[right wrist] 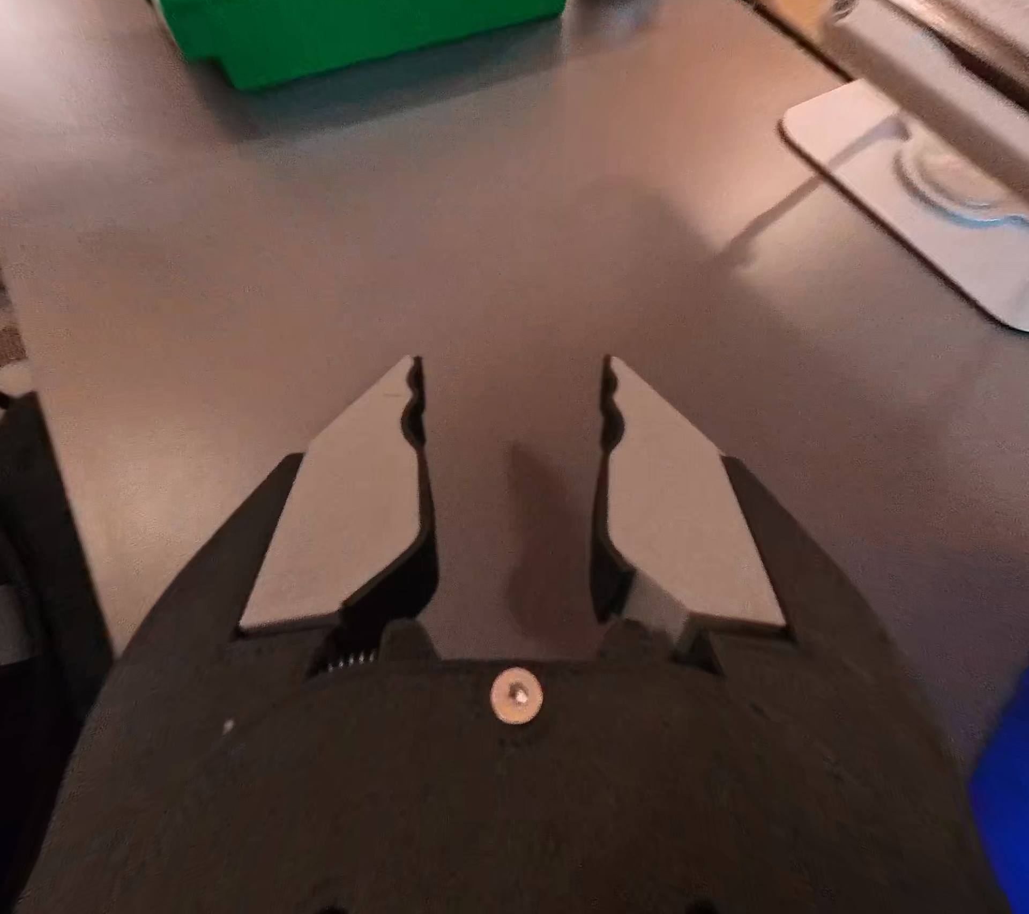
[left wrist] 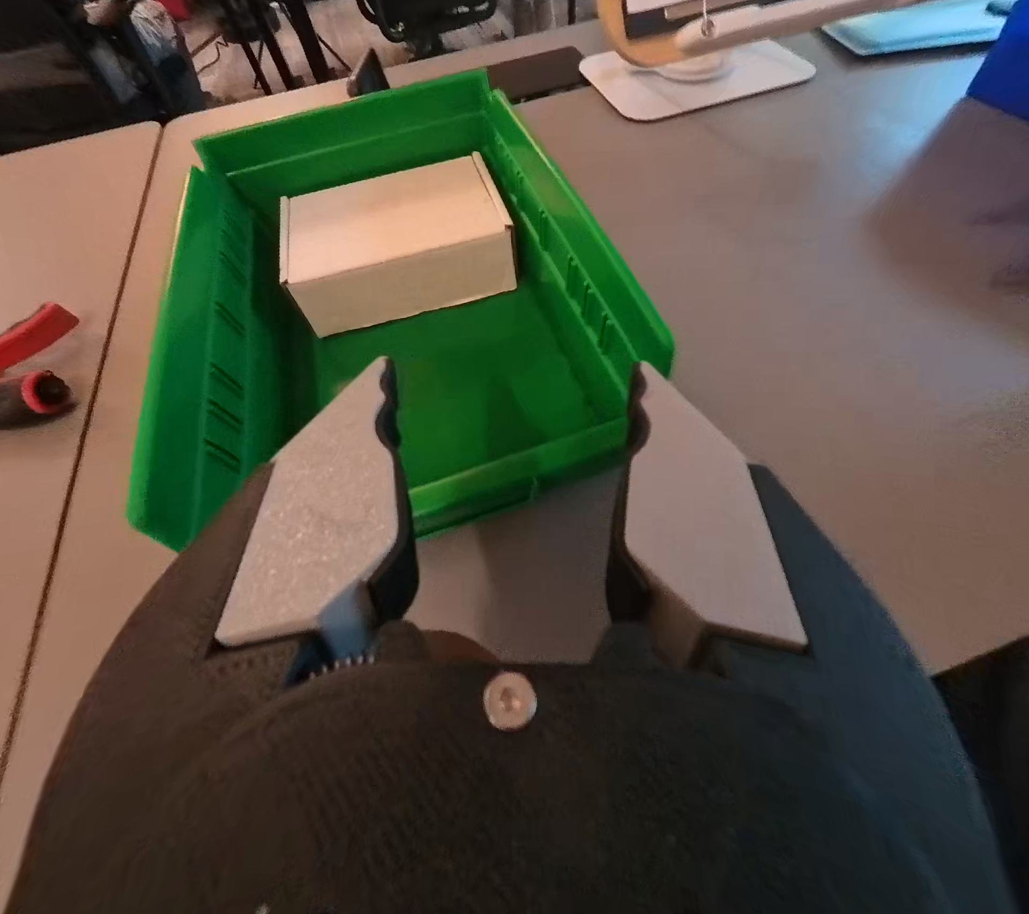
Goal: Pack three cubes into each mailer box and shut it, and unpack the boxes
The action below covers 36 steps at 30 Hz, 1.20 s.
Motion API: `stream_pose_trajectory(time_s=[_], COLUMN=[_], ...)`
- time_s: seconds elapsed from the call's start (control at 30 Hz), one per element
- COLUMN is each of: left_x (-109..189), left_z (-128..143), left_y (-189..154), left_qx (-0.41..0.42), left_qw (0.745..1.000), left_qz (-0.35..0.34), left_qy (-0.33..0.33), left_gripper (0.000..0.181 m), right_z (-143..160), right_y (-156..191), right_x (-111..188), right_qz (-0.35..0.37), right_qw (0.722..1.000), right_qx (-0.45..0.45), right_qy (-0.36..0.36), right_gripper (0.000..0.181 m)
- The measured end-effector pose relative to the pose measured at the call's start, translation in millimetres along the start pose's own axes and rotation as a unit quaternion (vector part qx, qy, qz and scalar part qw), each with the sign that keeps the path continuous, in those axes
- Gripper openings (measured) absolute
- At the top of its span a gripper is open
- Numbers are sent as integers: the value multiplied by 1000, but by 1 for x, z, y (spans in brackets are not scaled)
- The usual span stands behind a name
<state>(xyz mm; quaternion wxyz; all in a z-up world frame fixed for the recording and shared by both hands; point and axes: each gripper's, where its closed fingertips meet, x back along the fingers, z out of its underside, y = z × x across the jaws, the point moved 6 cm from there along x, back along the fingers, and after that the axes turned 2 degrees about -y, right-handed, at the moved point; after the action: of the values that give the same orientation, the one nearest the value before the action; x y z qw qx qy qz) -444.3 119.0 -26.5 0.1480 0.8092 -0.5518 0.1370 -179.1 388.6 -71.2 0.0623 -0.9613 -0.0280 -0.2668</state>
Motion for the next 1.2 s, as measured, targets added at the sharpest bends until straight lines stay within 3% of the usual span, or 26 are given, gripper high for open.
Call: stream_pose_trajectory(time_s=[0.03, 0.1, 0.2, 0.33, 0.4, 0.53, 0.6, 0.73, 0.83, 1.2], left_x=[0, -2, -23, -76, -107, -161, -178, -194, -202, -210], left_z=[-3, -15, -33, -44, -43, -25, -22, -1, 1, 2], left_y=[1, 3, 17, 38, 44, 50, 52, 56, 60, 68], left_qx=[-22, -56, -101, -180, -221, -305, -355, -452, -521, -554], left_qw=[1000, 998, 994, 975, 961, 916, 895, 835, 799, 788], left_qz=[-1, 17, 17, 39, 56, 71, 63, 47, 11, -9], left_qy=[5, 2, 44, 126, 155, 252, 261, 311, 298, 270], left_gripper=[85, 69, 82, 85, 81, 89, 80, 87, 73, 64], right_z=[4, 10, 20, 35, 37, 39, 41, 41, 41, 40], right_y=[0, -7, -20, -21, -22, -19, -20, -19, -19, -17], right_x=[-12, -29, -40, -38, -35, -36, -37, -37, -38, -38], right_qz=[-9, -2, 29, 48, 63, 53, 60, 60, 57, 54], right_qw=[1000, 1000, 999, 998, 997, 996, 995, 995, 995, 995], right_qx=[4, 16, 20, 21, 23, 34, 38, 44, 45, 49], right_qy=[7, 15, 21, 44, 46, 56, 65, 66, 66, 66], right_gripper=[70, 89, 91, 97, 92, 96, 94, 91, 90, 86])
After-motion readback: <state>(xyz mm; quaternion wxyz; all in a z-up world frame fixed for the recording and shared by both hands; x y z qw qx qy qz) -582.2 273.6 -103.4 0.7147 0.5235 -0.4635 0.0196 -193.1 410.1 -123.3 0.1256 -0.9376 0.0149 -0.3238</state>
